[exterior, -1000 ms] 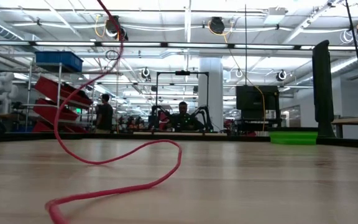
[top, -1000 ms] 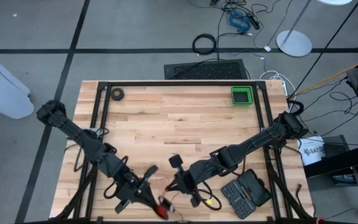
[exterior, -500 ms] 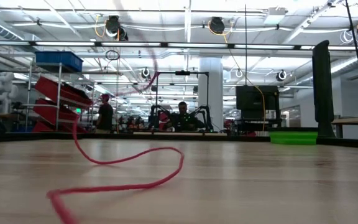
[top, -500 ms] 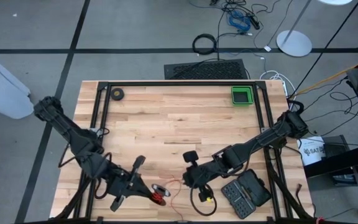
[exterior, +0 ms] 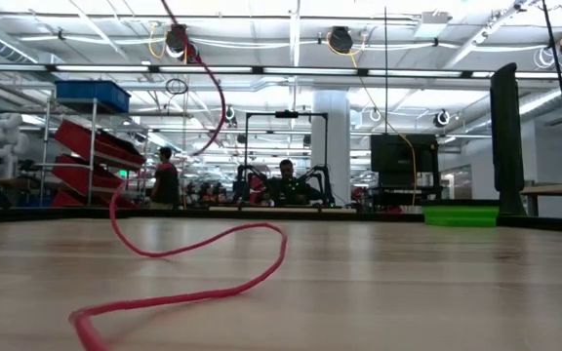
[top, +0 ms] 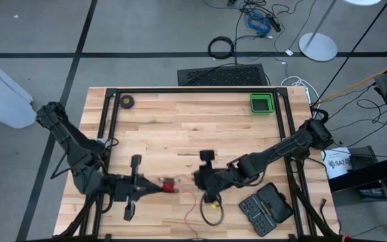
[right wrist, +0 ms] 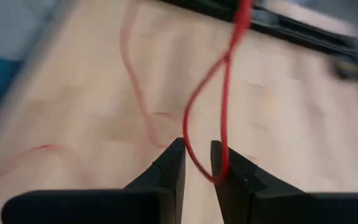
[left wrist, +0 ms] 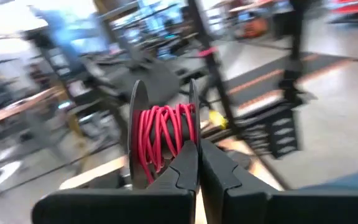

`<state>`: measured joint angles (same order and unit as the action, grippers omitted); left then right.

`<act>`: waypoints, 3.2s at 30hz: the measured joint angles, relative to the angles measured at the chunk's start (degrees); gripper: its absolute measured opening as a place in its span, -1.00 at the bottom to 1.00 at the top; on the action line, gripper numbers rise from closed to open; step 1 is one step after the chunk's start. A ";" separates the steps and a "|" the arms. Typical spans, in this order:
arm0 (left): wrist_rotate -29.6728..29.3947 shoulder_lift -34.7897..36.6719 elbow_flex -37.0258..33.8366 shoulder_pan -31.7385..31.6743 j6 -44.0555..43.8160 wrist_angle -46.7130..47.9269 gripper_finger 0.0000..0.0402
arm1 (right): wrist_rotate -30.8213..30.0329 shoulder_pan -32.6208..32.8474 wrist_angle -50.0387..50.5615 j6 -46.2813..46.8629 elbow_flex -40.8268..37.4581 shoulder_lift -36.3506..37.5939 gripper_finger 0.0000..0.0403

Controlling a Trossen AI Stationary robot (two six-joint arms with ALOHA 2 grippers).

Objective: Coil cords
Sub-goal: Coil the red wire on the black spool

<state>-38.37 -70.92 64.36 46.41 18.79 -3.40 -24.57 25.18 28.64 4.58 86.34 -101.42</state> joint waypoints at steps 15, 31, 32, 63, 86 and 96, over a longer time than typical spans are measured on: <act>-10.64 0.66 0.00 1.34 -0.22 0.01 -0.97 | 11.81 -5.62 -59.05 -12.86 -23.14 -0.64 -0.68; -10.66 0.64 0.00 1.23 -0.09 -0.06 -0.97 | 16.62 -4.85 -60.84 -6.06 -21.04 -2.88 -0.53; -10.66 0.64 0.00 1.23 -0.09 -0.06 -0.97 | 16.66 -4.85 -60.39 -6.11 -20.22 -3.61 -0.48; -10.73 0.62 -0.02 1.23 -0.37 0.14 -0.97 | 17.26 -5.61 -56.69 -6.94 -9.18 -12.21 -0.21; -11.91 0.63 -0.02 1.37 -0.06 0.31 -0.97 | 22.85 -4.71 -40.05 -6.29 -9.15 -6.53 -0.99; -11.37 0.70 -0.04 3.85 1.51 -3.77 -0.97 | 14.19 -0.56 -10.14 0.84 -8.89 1.04 -1.00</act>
<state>-49.74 -70.22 64.31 50.26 20.29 -7.16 -10.38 24.62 18.50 5.42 77.45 -100.38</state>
